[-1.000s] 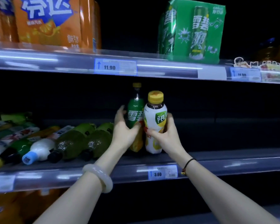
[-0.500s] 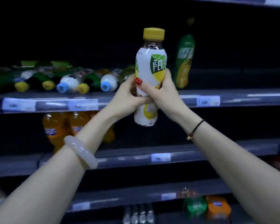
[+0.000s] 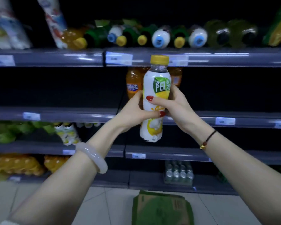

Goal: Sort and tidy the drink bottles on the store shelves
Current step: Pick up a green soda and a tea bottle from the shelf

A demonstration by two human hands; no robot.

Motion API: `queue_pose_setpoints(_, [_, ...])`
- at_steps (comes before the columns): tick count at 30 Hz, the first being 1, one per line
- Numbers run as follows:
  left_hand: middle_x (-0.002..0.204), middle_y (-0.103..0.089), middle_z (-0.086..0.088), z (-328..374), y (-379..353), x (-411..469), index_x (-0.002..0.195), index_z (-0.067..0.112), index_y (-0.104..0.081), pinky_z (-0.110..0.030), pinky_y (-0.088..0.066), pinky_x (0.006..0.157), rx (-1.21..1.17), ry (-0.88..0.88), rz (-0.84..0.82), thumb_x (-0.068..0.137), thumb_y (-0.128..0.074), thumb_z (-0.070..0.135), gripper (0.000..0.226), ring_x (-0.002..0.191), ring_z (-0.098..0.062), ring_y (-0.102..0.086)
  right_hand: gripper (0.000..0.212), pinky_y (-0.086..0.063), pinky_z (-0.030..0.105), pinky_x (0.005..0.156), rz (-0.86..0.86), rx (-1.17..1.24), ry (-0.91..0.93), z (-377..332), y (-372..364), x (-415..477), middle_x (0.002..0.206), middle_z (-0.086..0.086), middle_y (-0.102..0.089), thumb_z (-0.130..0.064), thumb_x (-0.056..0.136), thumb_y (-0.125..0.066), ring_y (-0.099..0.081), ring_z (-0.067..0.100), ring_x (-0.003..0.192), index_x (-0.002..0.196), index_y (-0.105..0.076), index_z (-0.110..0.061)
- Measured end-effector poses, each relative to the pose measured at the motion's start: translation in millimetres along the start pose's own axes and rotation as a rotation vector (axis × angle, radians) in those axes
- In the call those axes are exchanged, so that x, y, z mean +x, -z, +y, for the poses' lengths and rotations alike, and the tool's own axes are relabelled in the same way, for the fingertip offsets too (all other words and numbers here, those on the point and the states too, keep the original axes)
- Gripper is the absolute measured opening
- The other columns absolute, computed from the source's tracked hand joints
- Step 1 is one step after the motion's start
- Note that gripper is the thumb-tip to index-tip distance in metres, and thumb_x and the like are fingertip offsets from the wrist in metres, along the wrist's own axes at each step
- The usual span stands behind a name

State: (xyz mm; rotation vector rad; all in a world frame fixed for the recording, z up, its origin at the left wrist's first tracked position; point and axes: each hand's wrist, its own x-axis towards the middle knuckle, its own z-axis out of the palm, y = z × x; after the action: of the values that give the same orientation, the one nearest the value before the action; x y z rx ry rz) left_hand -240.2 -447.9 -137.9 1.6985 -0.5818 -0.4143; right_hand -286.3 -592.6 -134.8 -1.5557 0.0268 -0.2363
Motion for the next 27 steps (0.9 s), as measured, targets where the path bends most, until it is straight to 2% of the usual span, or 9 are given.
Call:
queue_pose_setpoints(2, [0.117, -0.063, -0.004, -17, 18, -15, 0.128, 0.019, -0.039, -0.042, -0.055, 0.087, -0.032, 0.014, 0.075, 0.071, -0.078, 0.006, 0.071, 0.107, -0.020, -0.064, 0.061, -0.056, 0.043, 0.089, -0.033, -0.008, -0.013, 12, -27, 1, 0.110, 0.006, -0.070, -0.021, 0.064, -0.080, -0.069, 0.020, 0.101, 0.118, -0.054, -0.014])
queue_pose_setpoints(5, [0.118, -0.063, -0.006, -45, 52, -36, 0.125, 0.022, -0.042, -0.044, -0.054, 0.088, -0.044, 0.031, 0.110, 0.066, -0.079, 0.012, 0.069, 0.107, -0.021, -0.064, 0.060, -0.056, 0.040, 0.086, -0.073, -0.033, -0.035, 32, -71, 4, 0.110, 0.001, -0.070, -0.026, 0.062, -0.081, -0.068, 0.016, 0.100, 0.115, -0.054, -0.022])
queue_pose_setpoints(10, [0.098, -0.072, 0.007, -99, 136, -66, 0.117, 0.022, -0.054, -0.019, -0.054, 0.069, -0.049, 0.051, 0.177, 0.064, -0.080, 0.006, 0.061, 0.091, -0.005, -0.069, 0.055, -0.055, 0.032, 0.083, -0.143, -0.066, -0.089, 72, -162, 23, 0.107, -0.003, -0.069, -0.019, 0.064, -0.083, -0.068, 0.011, 0.097, 0.110, -0.053, -0.025])
queue_pose_setpoints(14, [0.092, -0.072, 0.009, -160, 225, -75, 0.105, 0.028, -0.059, -0.012, -0.052, 0.065, 0.035, 0.110, 0.165, 0.063, -0.081, 0.003, 0.054, 0.085, 0.002, -0.067, 0.061, -0.056, 0.027, 0.080, -0.143, -0.083, -0.146, 126, -252, 48, 0.106, -0.002, -0.069, -0.014, 0.063, -0.085, -0.068, 0.008, 0.096, 0.113, -0.051, -0.022])
queue_pose_setpoints(18, [0.104, -0.068, 0.006, -237, 307, -73, 0.118, 0.021, -0.054, -0.015, -0.054, 0.070, 0.088, 0.153, 0.110, 0.064, -0.081, 0.001, 0.064, 0.088, 0.000, -0.067, 0.068, -0.058, 0.029, 0.081, -0.088, -0.059, -0.206, 195, -336, 76, 0.111, 0.002, -0.067, -0.010, 0.065, -0.085, -0.066, 0.013, 0.100, 0.121, -0.048, -0.016])
queue_pose_setpoints(20, [0.106, -0.066, 0.005, -276, 334, -68, 0.123, 0.017, -0.051, -0.013, -0.052, 0.073, 0.119, 0.169, 0.102, 0.066, -0.079, -0.003, 0.066, 0.090, 0.004, -0.064, 0.066, -0.057, 0.024, 0.078, -0.075, -0.049, -0.235, 230, -367, 87, 0.110, 0.000, -0.067, -0.006, 0.066, -0.084, -0.066, 0.011, 0.099, 0.120, -0.048, -0.017])
queue_pose_setpoints(22, [0.111, -0.065, 0.000, -314, 352, -59, 0.122, 0.012, -0.051, -0.019, -0.051, 0.081, 0.145, 0.185, 0.092, 0.068, -0.077, -0.003, 0.061, 0.097, -0.005, -0.063, 0.064, -0.054, 0.016, 0.072, -0.068, -0.086, -0.260, 263, -387, 99, 0.108, -0.007, -0.065, -0.005, 0.067, -0.083, -0.065, 0.001, 0.094, 0.118, -0.047, -0.022])
queue_pose_setpoints(24, [0.111, -0.062, -0.001, -350, 361, -46, 0.119, 0.015, -0.051, -0.026, -0.047, 0.084, 0.160, 0.204, 0.098, 0.069, -0.076, -0.001, 0.058, 0.101, -0.015, -0.059, 0.062, -0.053, 0.014, 0.071, -0.043, -0.114, -0.279, 294, -399, 113, 0.107, -0.011, -0.064, -0.005, 0.069, -0.082, -0.064, -0.003, 0.092, 0.118, -0.047, -0.024])
queue_pose_setpoints(27, [0.111, -0.062, -0.007, -393, 371, -21, 0.121, 0.009, -0.050, -0.031, -0.049, 0.084, 0.146, 0.220, 0.143, 0.069, -0.076, 0.000, 0.058, 0.102, -0.021, -0.059, 0.062, -0.055, 0.023, 0.082, -0.007, -0.152, -0.269, 337, -407, 142, 0.109, -0.008, -0.063, -0.003, 0.072, -0.079, -0.063, 0.008, 0.101, 0.121, -0.047, -0.024])
